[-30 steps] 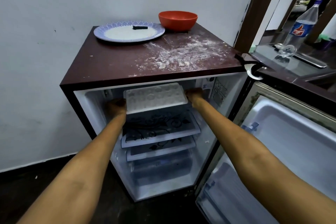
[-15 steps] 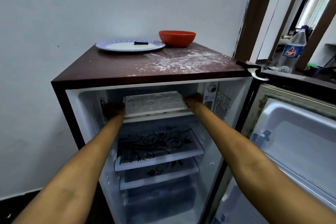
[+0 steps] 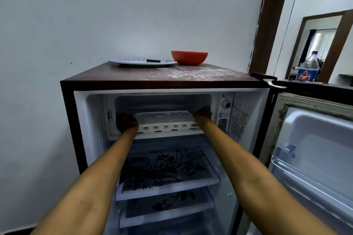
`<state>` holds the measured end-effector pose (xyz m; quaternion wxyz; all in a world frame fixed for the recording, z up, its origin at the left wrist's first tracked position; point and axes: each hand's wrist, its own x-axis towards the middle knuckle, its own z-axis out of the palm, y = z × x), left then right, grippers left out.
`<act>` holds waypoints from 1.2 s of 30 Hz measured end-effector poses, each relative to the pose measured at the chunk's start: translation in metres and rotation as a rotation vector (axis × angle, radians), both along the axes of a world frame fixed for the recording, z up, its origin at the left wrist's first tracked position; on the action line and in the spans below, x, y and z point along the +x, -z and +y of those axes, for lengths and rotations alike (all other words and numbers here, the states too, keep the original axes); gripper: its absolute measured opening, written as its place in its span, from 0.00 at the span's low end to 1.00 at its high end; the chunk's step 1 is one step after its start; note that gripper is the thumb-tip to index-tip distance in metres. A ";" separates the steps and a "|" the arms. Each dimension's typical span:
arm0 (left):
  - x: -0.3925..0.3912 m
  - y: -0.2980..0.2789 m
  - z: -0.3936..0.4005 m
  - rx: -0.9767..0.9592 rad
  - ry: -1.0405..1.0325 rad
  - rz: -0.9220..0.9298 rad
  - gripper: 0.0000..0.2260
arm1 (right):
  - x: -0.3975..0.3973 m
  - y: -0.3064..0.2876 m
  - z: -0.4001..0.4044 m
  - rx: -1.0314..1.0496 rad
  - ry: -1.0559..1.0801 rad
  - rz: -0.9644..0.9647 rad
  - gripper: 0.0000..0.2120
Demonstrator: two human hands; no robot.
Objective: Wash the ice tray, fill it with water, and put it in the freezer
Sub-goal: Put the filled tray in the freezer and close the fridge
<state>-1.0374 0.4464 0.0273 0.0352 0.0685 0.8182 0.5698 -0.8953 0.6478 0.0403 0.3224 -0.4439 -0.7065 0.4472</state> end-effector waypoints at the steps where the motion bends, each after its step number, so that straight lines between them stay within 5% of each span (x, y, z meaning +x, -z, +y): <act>1: -0.004 0.002 0.001 -0.011 0.031 -0.028 0.16 | -0.002 0.001 0.001 0.008 -0.004 -0.003 0.18; 10: -0.002 0.002 0.003 -0.051 0.124 -0.080 0.10 | -0.013 0.012 0.004 0.153 -0.018 -0.120 0.19; 14: 0.028 -0.001 -0.004 -0.226 0.026 0.186 0.15 | -0.002 0.010 -0.018 0.298 0.009 -0.239 0.15; 21: 0.107 0.030 -0.026 -0.326 0.187 0.527 0.21 | 0.063 0.018 -0.070 0.579 -0.128 -0.286 0.17; 24: 0.144 0.036 -0.037 -0.458 0.280 0.522 0.21 | 0.098 0.019 -0.098 0.628 -0.145 -0.379 0.19; 36: 0.318 0.053 -0.082 -0.664 0.743 0.510 0.21 | 0.279 0.053 -0.187 0.492 -0.077 -0.535 0.18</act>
